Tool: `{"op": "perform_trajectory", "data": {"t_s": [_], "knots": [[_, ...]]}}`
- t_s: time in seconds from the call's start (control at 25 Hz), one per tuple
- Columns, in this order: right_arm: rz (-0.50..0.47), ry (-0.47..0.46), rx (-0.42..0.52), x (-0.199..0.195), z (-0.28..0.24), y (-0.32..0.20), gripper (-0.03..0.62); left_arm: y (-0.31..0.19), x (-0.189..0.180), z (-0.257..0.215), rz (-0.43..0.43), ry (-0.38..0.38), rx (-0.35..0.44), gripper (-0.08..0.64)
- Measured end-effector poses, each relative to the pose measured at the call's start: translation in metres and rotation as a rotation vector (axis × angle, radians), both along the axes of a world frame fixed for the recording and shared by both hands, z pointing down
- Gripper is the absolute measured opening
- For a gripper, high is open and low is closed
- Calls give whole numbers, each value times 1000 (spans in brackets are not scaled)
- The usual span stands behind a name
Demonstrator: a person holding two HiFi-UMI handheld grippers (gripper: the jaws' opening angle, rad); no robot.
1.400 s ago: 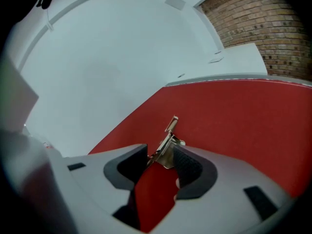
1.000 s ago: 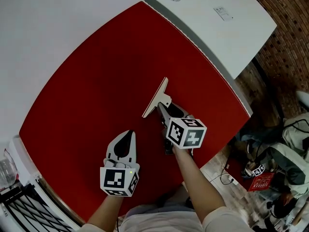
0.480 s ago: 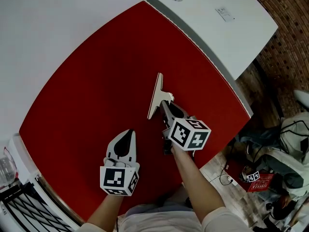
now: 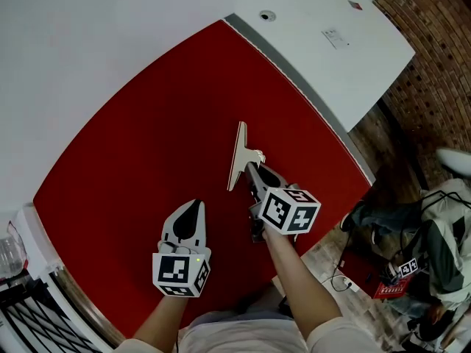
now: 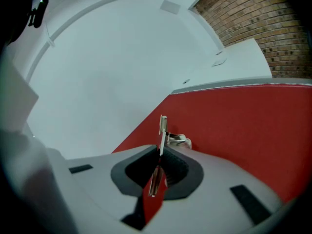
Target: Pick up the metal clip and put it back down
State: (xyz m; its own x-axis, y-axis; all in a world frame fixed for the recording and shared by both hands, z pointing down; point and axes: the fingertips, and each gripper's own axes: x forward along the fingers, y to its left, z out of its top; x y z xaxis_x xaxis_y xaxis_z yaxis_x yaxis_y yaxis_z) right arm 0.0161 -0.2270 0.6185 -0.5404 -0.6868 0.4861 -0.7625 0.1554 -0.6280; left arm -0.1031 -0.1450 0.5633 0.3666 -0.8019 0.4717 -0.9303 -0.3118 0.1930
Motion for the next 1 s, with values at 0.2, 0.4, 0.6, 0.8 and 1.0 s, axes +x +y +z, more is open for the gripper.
{"op": "perform_trajectory", "data": {"t_s": [0.2, 0.4, 0.6, 0.8, 1.0], "knots": [[-55, 7, 40, 0, -46, 18, 26, 7, -4, -38, -25, 1, 41, 5], [-91, -4, 101, -6, -100, 43, 26, 25, -15, -75, -37, -24, 82, 5], [-146, 19, 192, -9, -151, 76, 26, 50, -23, -105, -67, 1, 93, 5], [-199, 62, 256, -10, -189, 111, 26, 73, -26, -137, -78, 3, 129, 5], [-225, 80, 303, -11, -213, 140, 26, 90, -28, -158, -80, 11, 162, 5]]}}
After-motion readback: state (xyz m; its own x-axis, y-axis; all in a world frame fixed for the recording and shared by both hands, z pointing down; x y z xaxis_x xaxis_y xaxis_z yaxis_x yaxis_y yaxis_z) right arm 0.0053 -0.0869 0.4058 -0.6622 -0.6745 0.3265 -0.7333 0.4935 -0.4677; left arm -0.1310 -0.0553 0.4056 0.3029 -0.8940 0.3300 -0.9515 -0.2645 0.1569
